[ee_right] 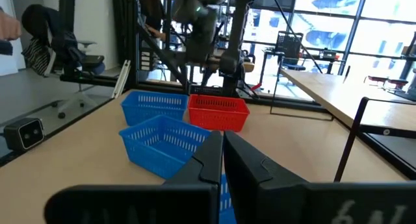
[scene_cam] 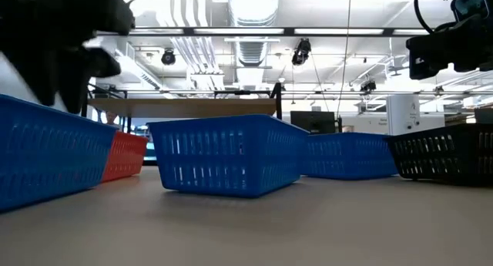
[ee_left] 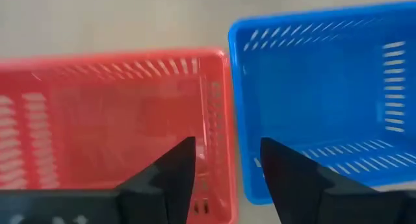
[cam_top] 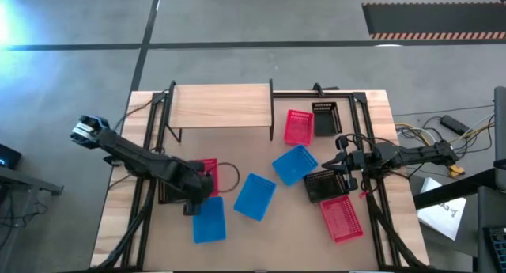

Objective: Stack baskets on shelf by color
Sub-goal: Put the left red bin on the shelf

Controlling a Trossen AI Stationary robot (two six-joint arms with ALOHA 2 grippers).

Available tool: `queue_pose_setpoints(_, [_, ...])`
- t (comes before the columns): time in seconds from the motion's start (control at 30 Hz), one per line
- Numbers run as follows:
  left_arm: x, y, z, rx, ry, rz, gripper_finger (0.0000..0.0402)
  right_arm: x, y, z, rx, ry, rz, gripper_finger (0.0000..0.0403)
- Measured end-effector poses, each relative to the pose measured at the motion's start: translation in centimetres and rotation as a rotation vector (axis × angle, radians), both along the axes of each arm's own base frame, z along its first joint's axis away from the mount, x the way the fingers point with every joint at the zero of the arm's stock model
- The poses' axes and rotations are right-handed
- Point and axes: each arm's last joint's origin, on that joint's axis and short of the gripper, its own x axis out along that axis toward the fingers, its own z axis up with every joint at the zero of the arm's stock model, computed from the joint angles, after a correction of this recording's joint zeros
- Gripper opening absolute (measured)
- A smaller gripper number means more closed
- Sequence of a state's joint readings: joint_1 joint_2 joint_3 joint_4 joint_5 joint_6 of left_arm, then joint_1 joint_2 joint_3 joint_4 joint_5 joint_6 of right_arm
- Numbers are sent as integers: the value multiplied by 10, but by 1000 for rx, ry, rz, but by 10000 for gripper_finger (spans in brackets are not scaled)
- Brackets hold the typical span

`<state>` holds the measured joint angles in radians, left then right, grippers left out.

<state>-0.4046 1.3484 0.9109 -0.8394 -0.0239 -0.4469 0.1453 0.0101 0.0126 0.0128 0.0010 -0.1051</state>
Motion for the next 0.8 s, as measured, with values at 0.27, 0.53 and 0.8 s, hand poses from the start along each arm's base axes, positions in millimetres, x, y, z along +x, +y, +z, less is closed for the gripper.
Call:
queue_pose_setpoints(0.27, [9, -22, -24, 111, 107, 39, 162, 0, 0, 0, 0, 0, 0, 9])
queue_pose_setpoints(0.53, [34, -34, -15, 77, -76, -3, 162, 0, 0, 0, 0, 0, 0, 9])
queue_pose_setpoints(0.8, [47, -42, 10, 0, -266, -39, 162, 0, 0, 0, 0, -1, 0, 9])
